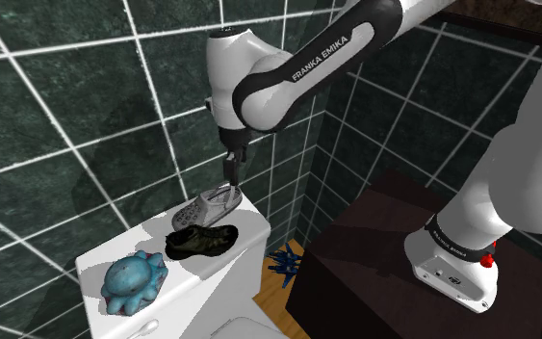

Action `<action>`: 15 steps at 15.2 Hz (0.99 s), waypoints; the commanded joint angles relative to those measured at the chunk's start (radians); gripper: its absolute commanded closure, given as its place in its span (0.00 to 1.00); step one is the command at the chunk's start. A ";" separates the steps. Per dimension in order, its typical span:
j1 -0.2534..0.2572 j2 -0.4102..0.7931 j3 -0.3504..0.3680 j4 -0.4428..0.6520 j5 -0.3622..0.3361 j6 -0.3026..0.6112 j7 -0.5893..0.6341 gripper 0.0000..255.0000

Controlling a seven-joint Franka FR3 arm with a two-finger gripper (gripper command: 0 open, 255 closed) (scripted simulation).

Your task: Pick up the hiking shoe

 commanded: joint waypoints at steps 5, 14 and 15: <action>0.070 0.193 0.016 0.135 -0.083 0.046 -0.009 0.00; 0.203 0.476 0.019 0.384 -0.190 0.063 -0.044 0.00; 0.204 0.479 0.019 0.387 -0.190 0.063 -0.045 0.00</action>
